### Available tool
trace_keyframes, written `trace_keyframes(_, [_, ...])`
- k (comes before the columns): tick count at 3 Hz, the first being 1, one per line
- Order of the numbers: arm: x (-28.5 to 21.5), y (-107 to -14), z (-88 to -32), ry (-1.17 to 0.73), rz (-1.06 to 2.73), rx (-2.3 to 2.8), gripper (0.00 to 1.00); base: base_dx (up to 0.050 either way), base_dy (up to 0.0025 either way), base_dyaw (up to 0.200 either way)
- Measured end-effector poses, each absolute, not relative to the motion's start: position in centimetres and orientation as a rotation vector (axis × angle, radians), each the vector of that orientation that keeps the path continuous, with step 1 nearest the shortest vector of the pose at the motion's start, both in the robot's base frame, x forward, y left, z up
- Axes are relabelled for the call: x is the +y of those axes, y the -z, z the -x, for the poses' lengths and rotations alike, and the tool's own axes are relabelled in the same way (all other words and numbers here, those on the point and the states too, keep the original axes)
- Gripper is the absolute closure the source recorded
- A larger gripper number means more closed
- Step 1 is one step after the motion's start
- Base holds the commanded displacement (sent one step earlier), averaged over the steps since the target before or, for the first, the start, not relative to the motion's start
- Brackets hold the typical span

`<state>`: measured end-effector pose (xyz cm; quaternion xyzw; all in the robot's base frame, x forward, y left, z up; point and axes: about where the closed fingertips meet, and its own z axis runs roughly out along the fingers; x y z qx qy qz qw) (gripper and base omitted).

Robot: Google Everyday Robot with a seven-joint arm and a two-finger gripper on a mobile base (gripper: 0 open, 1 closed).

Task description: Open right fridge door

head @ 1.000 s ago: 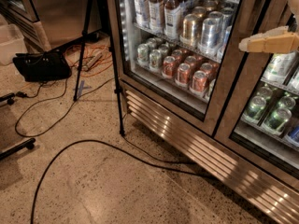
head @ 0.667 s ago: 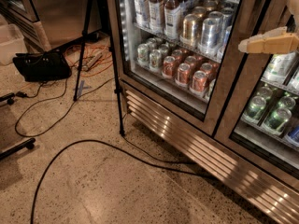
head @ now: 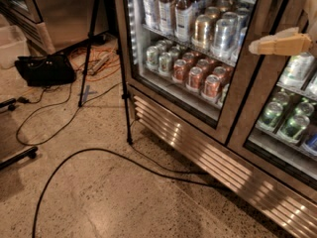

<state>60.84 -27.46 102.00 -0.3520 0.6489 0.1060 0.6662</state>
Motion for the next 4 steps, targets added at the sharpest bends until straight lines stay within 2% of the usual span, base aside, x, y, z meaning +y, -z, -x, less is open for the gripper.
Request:
trace_keyframes(3, [-26.3,-101.4,-61.2,-0.266,0.807,1.454,0.0,0.0,0.0,0.0])
trace_keyframes(4, [-25.4,-101.3,-61.5,-0.285,0.818,1.444,0.19,0.0,0.0,0.0])
